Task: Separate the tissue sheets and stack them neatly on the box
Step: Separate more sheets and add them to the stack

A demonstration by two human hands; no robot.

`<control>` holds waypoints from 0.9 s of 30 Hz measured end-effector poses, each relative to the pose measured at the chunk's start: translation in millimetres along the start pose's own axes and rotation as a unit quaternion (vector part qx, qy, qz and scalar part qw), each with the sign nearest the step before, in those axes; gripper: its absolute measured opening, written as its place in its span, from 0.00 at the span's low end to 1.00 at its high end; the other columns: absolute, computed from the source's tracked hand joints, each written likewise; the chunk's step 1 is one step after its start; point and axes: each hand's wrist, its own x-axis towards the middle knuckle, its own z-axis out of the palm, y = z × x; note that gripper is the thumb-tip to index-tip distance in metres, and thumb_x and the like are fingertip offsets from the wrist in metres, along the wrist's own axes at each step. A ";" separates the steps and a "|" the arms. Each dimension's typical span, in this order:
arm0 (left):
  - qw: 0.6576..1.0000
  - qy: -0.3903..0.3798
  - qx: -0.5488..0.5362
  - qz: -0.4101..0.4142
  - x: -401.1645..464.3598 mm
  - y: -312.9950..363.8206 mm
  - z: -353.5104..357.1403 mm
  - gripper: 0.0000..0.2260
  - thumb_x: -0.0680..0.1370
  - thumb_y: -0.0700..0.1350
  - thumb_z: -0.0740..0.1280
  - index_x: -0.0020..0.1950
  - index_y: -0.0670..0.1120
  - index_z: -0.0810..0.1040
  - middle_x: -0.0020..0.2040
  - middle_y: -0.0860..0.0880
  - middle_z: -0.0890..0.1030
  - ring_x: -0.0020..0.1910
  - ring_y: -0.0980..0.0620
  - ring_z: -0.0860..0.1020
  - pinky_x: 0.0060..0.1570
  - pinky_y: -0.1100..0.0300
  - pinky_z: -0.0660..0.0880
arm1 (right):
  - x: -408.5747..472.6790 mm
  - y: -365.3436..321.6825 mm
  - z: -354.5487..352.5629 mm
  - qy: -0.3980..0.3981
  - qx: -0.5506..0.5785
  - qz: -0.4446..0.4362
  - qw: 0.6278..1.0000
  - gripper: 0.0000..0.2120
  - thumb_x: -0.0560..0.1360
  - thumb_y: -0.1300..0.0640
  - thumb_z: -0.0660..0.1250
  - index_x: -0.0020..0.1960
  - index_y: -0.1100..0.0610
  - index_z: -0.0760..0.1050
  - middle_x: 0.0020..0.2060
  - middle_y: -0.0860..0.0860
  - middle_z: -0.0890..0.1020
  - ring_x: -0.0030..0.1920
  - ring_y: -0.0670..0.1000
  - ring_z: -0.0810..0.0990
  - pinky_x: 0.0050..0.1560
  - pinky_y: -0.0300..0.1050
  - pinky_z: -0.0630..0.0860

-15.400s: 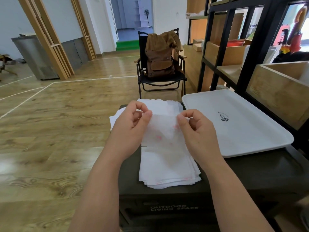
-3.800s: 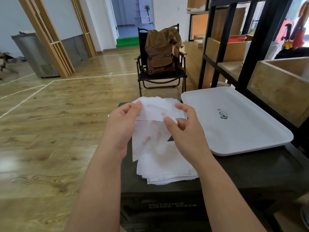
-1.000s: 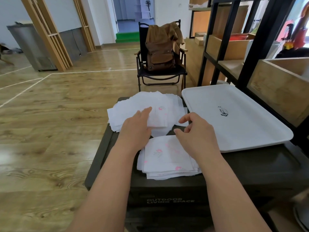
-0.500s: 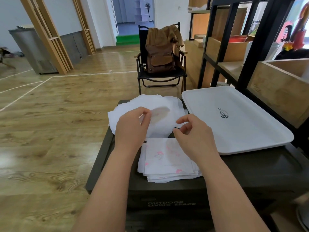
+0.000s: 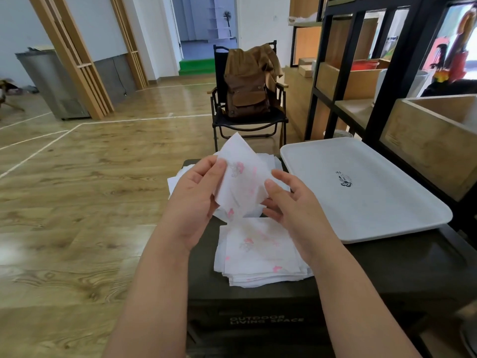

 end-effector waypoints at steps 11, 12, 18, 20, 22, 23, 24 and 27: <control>0.947 -0.010 0.320 -0.035 -3.9 5.3 -11.8 0.09 0.77 0.52 0.71 0.38 0.52 0.81 0.33 0.52 0.83 0.29 0.59 0.79 0.29 0.70 0.71 | -4.4 -7.3 -12.7 0.035 -0.087 -0.070 0.993 0.12 0.74 0.52 0.72 0.54 0.40 0.73 0.39 0.43 0.85 0.45 0.38 0.81 0.47 0.41 0.75; 0.938 -0.018 0.343 -0.047 -5.3 5.9 -13.3 0.09 0.77 0.53 0.70 0.39 0.52 0.81 0.33 0.52 0.84 0.30 0.59 0.79 0.30 0.69 0.71 | -5.0 -9.1 -15.0 0.029 -0.104 -0.077 0.991 0.13 0.74 0.52 0.72 0.54 0.40 0.73 0.38 0.42 0.85 0.45 0.38 0.81 0.48 0.40 0.74; 0.932 -0.056 0.346 -0.092 -10.5 11.9 -14.4 0.23 0.62 0.74 0.66 0.51 0.64 0.77 0.45 0.63 0.83 0.38 0.60 0.83 0.42 0.60 0.74 | -12.8 -22.9 -24.8 -0.057 -0.094 -0.075 0.991 0.14 0.73 0.55 0.73 0.55 0.42 0.76 0.39 0.47 0.86 0.48 0.46 0.83 0.53 0.48 0.75; 0.917 -0.095 0.373 -0.101 -11.2 9.4 -13.5 0.20 0.64 0.71 0.69 0.53 0.67 0.77 0.47 0.66 0.81 0.42 0.62 0.83 0.46 0.58 0.75 | -14.6 -25.5 -26.0 -0.083 -0.067 -0.067 0.992 0.14 0.73 0.57 0.73 0.55 0.44 0.76 0.40 0.51 0.86 0.48 0.51 0.84 0.53 0.51 0.78; 0.912 -0.123 0.380 -0.091 -11.8 9.1 -13.4 0.07 0.73 0.61 0.72 0.48 0.63 0.81 0.44 0.63 0.82 0.41 0.62 0.82 0.46 0.59 0.72 | -13.9 -24.3 -26.9 -0.080 -0.069 -0.051 0.993 0.14 0.73 0.58 0.73 0.55 0.45 0.77 0.40 0.53 0.86 0.47 0.54 0.84 0.53 0.53 0.79; 0.915 -0.128 0.373 -0.085 -11.8 9.6 -14.0 0.02 0.75 0.56 0.71 0.46 0.59 0.82 0.41 0.61 0.83 0.40 0.61 0.81 0.46 0.59 0.70 | -12.9 -22.6 -27.7 -0.071 -0.078 -0.038 0.994 0.14 0.72 0.58 0.73 0.55 0.46 0.77 0.40 0.53 0.86 0.48 0.55 0.84 0.55 0.55 0.79; 0.919 -0.126 0.363 -0.086 -11.8 9.7 -14.9 0.03 0.77 0.52 0.71 0.44 0.56 0.82 0.38 0.58 0.83 0.38 0.60 0.81 0.45 0.60 0.70 | -11.6 -20.2 -28.6 -0.065 -0.092 -0.021 0.993 0.13 0.72 0.57 0.74 0.54 0.46 0.78 0.41 0.54 0.86 0.48 0.56 0.84 0.56 0.56 0.79; 0.911 -0.110 0.379 -0.122 -12.0 10.6 -17.1 0.06 0.79 0.49 0.68 0.44 0.50 0.81 0.36 0.53 0.84 0.35 0.60 0.81 0.41 0.62 0.70 | -9.6 -15.0 -31.3 -0.073 -0.134 0.038 0.988 0.12 0.73 0.55 0.73 0.53 0.44 0.77 0.46 0.60 0.84 0.51 0.57 0.83 0.56 0.56 0.78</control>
